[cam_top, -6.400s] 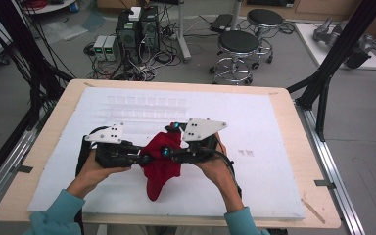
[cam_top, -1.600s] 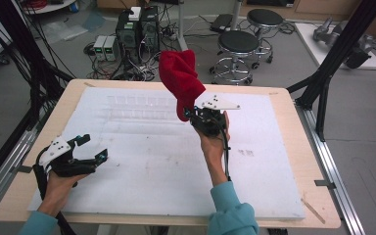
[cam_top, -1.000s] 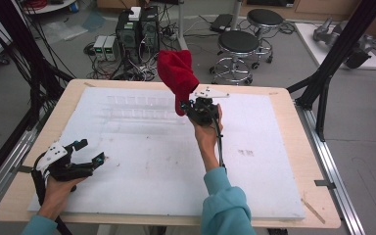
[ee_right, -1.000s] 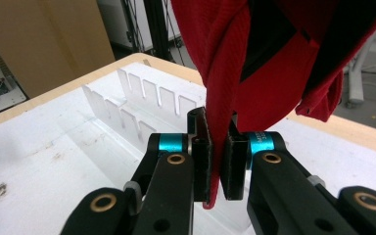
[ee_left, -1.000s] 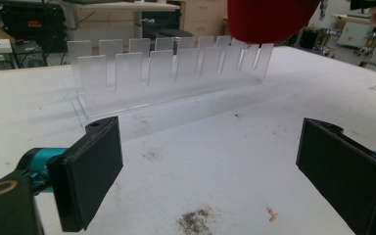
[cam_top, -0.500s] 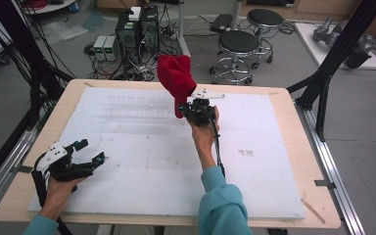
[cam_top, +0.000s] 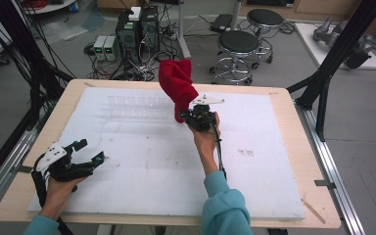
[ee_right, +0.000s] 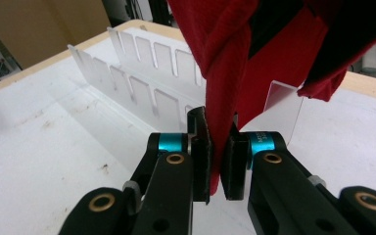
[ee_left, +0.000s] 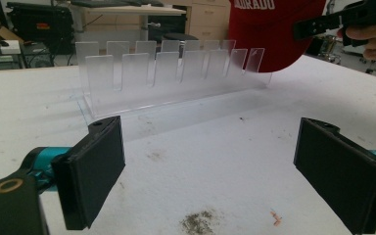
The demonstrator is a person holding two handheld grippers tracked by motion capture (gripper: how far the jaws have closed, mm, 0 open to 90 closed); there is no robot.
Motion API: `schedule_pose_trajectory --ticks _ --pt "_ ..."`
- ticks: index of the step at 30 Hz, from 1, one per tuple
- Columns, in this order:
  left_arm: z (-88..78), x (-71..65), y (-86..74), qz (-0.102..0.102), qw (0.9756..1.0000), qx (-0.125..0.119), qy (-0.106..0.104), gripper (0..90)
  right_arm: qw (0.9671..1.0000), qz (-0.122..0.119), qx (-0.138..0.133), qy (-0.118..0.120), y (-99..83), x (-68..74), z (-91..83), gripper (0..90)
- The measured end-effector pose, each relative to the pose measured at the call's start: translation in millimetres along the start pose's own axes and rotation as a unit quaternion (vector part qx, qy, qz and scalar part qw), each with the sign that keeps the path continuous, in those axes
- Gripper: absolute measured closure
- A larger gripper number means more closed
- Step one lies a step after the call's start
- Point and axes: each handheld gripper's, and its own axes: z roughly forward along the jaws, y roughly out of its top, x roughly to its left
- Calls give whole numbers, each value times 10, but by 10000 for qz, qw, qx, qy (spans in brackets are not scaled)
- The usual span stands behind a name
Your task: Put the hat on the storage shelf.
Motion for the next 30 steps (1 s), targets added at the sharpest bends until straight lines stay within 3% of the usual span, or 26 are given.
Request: schedule_pose_trajectory --ticks 5,7,8,10,14,15,16,18,21,25,26,30 --pt "1 -9 0 45 10000 9 3 119 9999 76 67 -2 -13 0 -15 809" --pt "3 -11 0 58 10000 8 1 119 9999 51 137 -13 -19 7 1 585" --pt "3 -11 0 56 10000 6 4 119 9997 12 218 -110 -22 20 6 527" --pt "3 -11 0 44 10000 3 8 119 9998 -43 180 -66 -32 33 -7 491" --pt "4 -11 1 56 10000 24 15 119 9997 -31 154 -194 -20 42 -61 314" --pt "4 -11 1 56 10000 24 15 119 9997 -31 154 -194 -20 42 -61 314" --pt "4 -8 1 40 10000 20 16 119 9996 -21 147 -256 -10 34 -104 229" --pt "4 -8 1 37 10000 18 26 119 9997 13 107 -234 -2 39 -172 188" --pt "3 -11 0 45 10000 15 28 119 9994 -127 46 -331 9 63 -318 114" --pt "1 -12 0 44 10000 9 43 119 9993 -209 -128 -272 38 58 -516 113" --pt "0 -12 0 30 9999 15 109 119 9990 -222 -272 -288 49 42 -673 113" --pt "-9 -17 -4 52 9999 -29 155 119 9972 -316 -534 -412 3 -19 -1023 113"
